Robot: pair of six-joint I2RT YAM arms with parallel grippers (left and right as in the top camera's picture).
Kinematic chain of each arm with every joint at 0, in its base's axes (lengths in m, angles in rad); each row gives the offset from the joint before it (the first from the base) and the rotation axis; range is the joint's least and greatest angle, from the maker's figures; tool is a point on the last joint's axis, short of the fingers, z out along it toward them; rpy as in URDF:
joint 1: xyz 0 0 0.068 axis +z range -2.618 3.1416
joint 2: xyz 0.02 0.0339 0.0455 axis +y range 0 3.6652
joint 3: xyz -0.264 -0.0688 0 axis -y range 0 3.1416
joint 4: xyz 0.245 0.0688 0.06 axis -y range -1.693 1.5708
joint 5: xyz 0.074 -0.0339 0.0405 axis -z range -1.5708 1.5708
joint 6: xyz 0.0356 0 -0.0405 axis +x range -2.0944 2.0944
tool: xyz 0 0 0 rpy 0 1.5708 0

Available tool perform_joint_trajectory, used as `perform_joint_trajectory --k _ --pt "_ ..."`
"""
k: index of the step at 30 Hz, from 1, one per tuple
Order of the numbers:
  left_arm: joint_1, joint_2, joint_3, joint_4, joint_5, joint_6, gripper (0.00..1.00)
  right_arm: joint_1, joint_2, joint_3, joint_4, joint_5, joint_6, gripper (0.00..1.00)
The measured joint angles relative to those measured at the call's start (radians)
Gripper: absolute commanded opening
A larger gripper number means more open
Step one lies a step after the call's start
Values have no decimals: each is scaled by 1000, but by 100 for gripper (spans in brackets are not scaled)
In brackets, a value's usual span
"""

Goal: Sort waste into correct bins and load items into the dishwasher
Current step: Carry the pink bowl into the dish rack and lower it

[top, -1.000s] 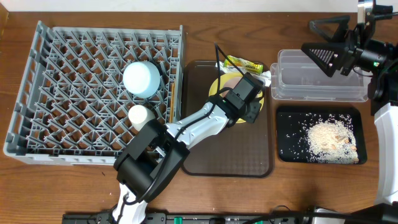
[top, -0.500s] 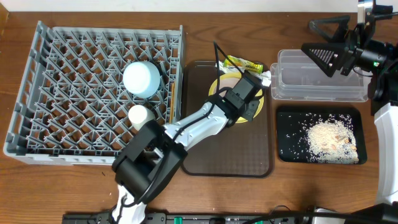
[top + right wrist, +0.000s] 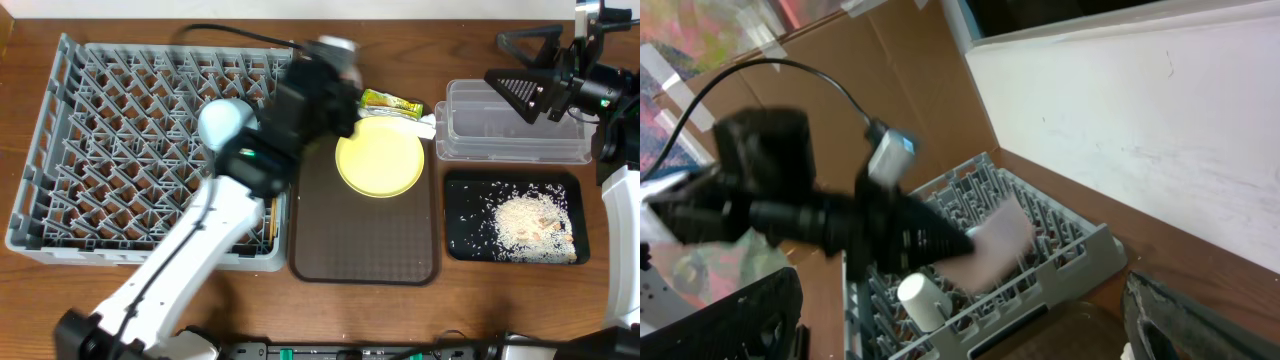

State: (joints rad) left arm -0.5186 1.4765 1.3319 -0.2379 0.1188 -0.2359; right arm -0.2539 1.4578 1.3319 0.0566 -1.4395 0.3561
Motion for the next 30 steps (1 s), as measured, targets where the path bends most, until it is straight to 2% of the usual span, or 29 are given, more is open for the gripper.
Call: perform_joint_trajectory --k 3,10,17,20,24,28,30 --pt "142 -34 0 -29 135 -49 8 0 0 0 1 0 0 99" --pt "590 -41 0 -29 610 -246 8 0 0 0 0 0 0 99" --pt "949 8 0 -29 1031 -374 8 0 0 0 0 0 0 99" --pt "1030 63 0 -58 1214 -400 8 0 0 0 0 0 0 99" --pt "1091 124 -5 -186 1337 -384 8 0 0 0 0 0 0 99" --pt "1125 130 -27 -384 1386 -296 8 0 0 0 0 0 0 99" --pt "1139 130 -39 -521 1403 -198 8 0 0 0 0 0 0 99"
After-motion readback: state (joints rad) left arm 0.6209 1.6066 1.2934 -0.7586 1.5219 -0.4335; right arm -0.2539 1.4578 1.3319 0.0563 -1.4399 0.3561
